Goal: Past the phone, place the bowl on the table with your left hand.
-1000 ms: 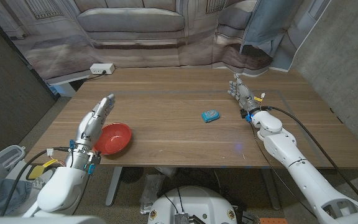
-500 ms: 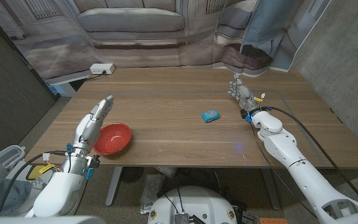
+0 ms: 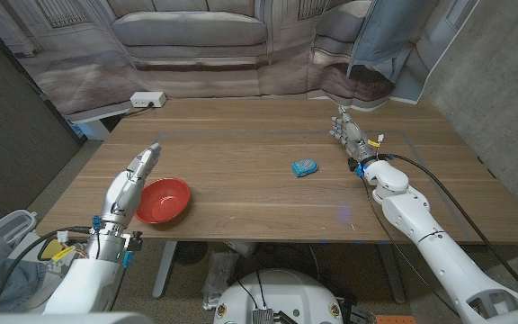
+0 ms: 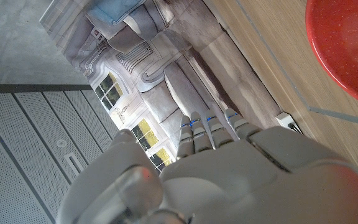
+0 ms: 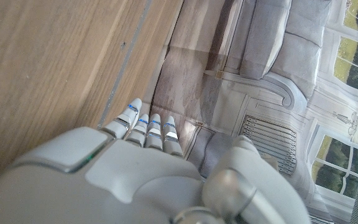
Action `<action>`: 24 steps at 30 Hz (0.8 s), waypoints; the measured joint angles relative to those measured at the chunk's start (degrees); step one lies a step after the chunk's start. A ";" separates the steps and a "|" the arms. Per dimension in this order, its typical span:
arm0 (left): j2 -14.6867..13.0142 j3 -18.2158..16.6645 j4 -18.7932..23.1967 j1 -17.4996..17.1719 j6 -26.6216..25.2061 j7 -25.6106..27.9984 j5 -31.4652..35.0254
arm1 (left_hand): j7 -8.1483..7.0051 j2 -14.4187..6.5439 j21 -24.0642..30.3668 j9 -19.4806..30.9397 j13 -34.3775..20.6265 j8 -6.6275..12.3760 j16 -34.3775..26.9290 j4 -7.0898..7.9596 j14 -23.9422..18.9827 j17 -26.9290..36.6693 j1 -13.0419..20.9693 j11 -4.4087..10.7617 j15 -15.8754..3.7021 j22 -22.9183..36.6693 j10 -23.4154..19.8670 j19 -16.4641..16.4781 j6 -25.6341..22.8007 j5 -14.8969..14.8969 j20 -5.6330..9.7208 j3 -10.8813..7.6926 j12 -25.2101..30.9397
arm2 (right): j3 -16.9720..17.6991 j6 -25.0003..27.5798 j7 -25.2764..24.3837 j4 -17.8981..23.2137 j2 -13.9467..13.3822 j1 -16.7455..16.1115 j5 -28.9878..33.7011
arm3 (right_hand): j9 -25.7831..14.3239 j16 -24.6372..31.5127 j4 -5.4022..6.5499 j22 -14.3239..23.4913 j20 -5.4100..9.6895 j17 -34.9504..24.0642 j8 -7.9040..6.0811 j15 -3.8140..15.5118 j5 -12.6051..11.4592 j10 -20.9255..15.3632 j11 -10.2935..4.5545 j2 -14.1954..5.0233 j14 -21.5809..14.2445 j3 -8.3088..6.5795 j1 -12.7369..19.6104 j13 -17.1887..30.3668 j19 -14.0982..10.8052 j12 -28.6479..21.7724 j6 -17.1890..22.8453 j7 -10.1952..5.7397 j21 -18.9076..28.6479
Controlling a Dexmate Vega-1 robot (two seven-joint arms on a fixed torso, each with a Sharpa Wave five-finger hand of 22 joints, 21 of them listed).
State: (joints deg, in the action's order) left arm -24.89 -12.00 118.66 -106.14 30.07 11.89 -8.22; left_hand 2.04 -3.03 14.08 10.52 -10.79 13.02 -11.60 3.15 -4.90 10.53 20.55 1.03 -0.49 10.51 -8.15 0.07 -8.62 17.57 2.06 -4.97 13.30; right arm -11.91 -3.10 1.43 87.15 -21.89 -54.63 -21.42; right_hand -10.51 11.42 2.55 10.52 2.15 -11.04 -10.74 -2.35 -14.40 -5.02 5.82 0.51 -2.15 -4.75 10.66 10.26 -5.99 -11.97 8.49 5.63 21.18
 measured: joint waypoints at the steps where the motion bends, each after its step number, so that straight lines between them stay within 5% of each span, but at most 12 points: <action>1: 0.18 -0.07 0.06 -0.14 0.00 0.00 0.00 | 0.00 0.00 0.00 0.00 0.00 0.00 0.00 0.00 -0.12 0.00 0.00 0.00 -0.12 0.00 0.00 0.00 0.00 0.00 0.00 0.00 0.00 | 0.00 0.00 -0.01 0.00 0.00 0.00 -0.01 | 0.00 0.00 0.00 0.00 0.00 0.00 0.00 0.00 0.00 0.00 0.00 0.00 0.00 0.00 0.00 0.00 0.00 0.00 0.00 0.00 0.00; 24: 3.50 -1.54 1.06 -2.45 0.25 1.67 4.34 | -0.21 -0.23 0.00 0.00 0.00 -0.41 0.00 0.00 -0.30 -0.14 0.23 0.00 -0.30 0.00 -0.62 0.31 -0.82 0.00 -0.32 0.00 -0.38 | -0.55 -0.16 -0.41 -0.43 0.52 0.54 0.06 | 0.00 0.00 0.08 0.00 0.00 0.00 0.00 0.00 0.00 0.00 0.00 -0.31 0.00 0.40 0.31 0.00 0.00 0.00 0.00 0.00 -0.22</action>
State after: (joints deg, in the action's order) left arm -21.39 -13.54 119.72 -108.59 30.32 13.56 -3.88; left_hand 1.83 -3.26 14.08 10.52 -10.79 12.61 -11.60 3.15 -5.20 10.39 20.78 1.03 -0.79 10.51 -8.77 0.39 -9.44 17.57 1.74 -4.98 12.91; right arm -12.45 -3.26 1.02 86.72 -21.37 -54.10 -21.36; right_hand -10.52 11.42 2.63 10.51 2.15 -11.04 -10.74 -2.35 -14.40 -5.01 5.82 0.20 -2.15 -4.35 10.97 10.25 -5.99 -11.97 8.49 5.63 20.96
